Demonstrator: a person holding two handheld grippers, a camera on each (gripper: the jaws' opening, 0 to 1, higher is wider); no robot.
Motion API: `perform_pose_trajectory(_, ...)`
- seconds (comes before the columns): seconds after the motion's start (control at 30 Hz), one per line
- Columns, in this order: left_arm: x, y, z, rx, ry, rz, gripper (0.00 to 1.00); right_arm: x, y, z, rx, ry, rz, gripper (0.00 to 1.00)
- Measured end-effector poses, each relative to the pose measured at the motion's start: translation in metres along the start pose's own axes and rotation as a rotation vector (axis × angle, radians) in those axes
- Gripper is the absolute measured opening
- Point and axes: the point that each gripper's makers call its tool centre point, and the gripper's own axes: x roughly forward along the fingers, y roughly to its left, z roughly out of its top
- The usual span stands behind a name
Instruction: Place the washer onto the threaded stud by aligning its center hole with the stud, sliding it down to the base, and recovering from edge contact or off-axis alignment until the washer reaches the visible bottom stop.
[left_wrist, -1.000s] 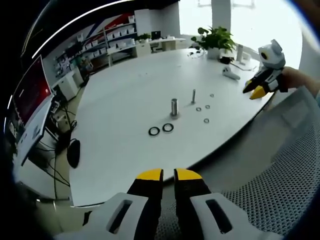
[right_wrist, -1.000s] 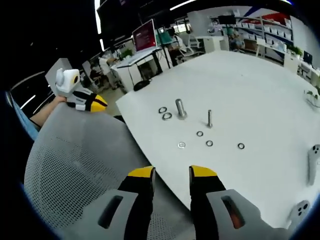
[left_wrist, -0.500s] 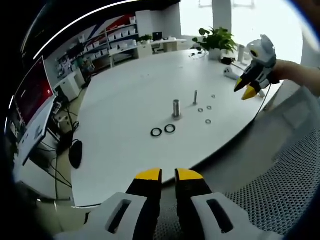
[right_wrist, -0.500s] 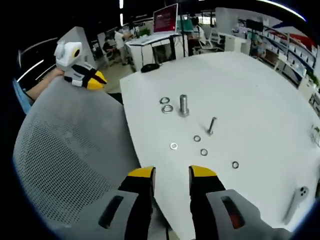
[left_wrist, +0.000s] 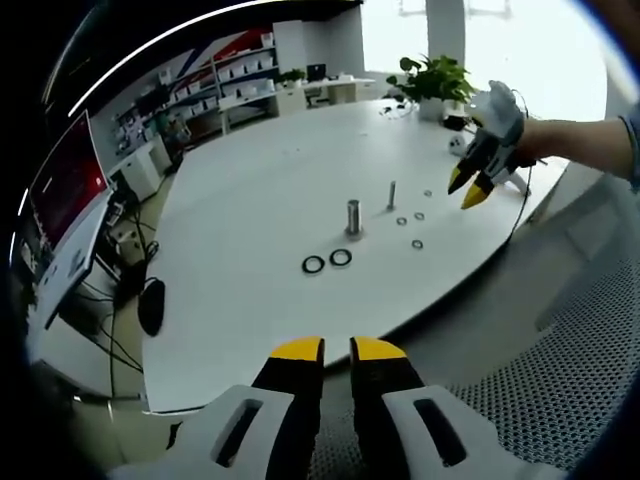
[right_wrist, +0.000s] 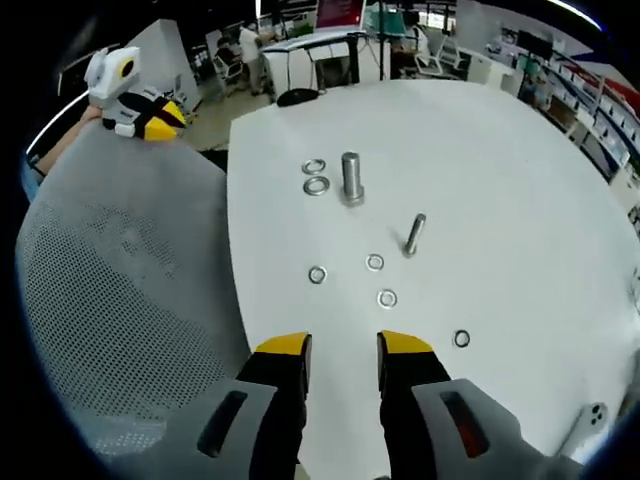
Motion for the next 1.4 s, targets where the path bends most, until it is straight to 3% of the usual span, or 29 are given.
perform_pose_trajectory(0.1, 0.000, 0.000, 0.000, 0.001, 0.001, -0.001, 0.08, 0.006, -0.007, 0.006, -0.035, -0.003, -0.008, 0.28)
perform_pose_trajectory(0.43, 0.000, 0.000, 0.000, 0.003, 0.003, -0.003, 0.08, 0.033, -0.027, 0.008, -0.065, 0.113, -0.033, 0.28)
perform_pose_trajectory(0.53, 0.000, 0.000, -0.001, 0.003, 0.003, -0.003, 0.08, 0.041, -0.024, 0.012, -0.065, 0.126, -0.013, 0.28)
perform_pose_trajectory(0.73, 0.000, 0.001, -0.001, 0.001, 0.001, -0.001, 0.08, 0.055, -0.035, 0.003, -0.109, 0.197, -0.022, 0.28)
perform_pose_trajectory(1.0, 0.001, 0.000, -0.001, 0.002, 0.002, -0.002, 0.08, 0.062, -0.043, 0.002, -0.158, 0.236, -0.023, 0.26)
perform_pose_trajectory(1.4, 0.001, 0.001, -0.001, -0.004, 0.000, 0.001, 0.08, 0.065, -0.045, 0.003, -0.316, 0.318, -0.055, 0.21)
